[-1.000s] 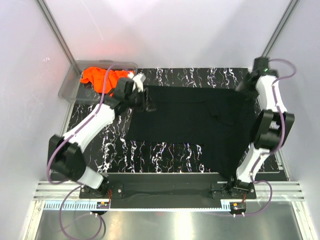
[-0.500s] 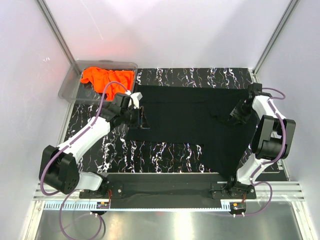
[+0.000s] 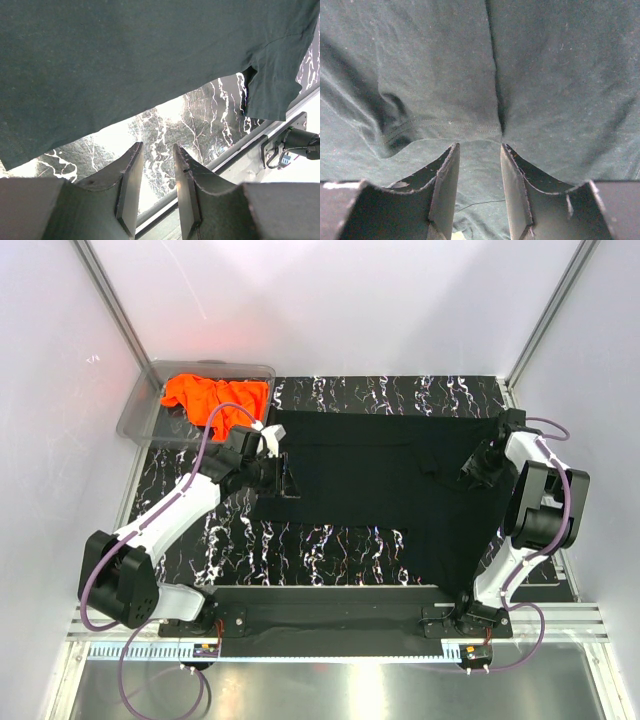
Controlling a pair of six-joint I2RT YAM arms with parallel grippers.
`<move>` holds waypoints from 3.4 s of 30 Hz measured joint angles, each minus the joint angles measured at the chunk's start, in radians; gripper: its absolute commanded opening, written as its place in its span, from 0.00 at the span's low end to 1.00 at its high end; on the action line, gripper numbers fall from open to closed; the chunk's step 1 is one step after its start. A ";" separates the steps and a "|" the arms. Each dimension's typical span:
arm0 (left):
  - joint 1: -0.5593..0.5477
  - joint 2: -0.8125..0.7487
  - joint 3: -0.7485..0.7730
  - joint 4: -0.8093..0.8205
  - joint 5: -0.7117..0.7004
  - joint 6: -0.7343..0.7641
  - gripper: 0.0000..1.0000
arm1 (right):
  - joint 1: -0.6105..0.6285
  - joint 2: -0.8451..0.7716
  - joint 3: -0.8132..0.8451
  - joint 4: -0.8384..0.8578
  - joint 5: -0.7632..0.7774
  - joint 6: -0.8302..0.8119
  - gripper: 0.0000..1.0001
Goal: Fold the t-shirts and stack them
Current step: Fold the tshirt
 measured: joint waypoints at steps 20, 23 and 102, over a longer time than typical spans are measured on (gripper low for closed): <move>0.000 0.031 0.023 -0.018 0.005 0.024 0.35 | -0.003 0.076 0.000 0.028 0.000 -0.001 0.42; 0.000 0.032 0.023 -0.019 0.008 0.027 0.39 | -0.003 0.081 0.000 0.032 0.000 -0.001 0.31; -0.068 0.398 0.186 0.346 0.192 -0.234 0.47 | 0.216 -0.054 -0.171 0.438 -0.008 0.185 0.54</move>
